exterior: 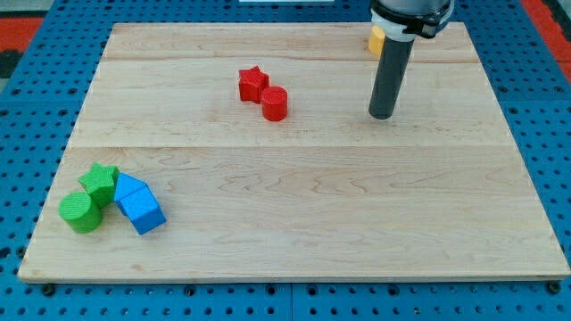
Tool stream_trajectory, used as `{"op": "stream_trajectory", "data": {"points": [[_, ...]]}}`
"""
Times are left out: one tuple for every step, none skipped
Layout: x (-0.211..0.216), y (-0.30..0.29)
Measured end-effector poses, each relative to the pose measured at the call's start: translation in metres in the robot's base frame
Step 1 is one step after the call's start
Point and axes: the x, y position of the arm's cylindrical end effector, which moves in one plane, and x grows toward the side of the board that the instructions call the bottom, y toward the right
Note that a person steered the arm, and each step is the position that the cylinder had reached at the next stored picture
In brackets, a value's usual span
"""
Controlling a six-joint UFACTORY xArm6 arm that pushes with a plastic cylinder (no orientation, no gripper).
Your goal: Move the red star closer to the blue triangle
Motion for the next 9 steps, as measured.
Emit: {"op": "stream_trajectory", "data": {"points": [[0.000, 0.000], [-0.005, -0.002], [-0.017, -0.016], [-0.030, -0.030], [-0.037, -0.039], [-0.047, -0.040], [-0.078, -0.069], [-0.100, -0.100], [-0.092, -0.159]]}}
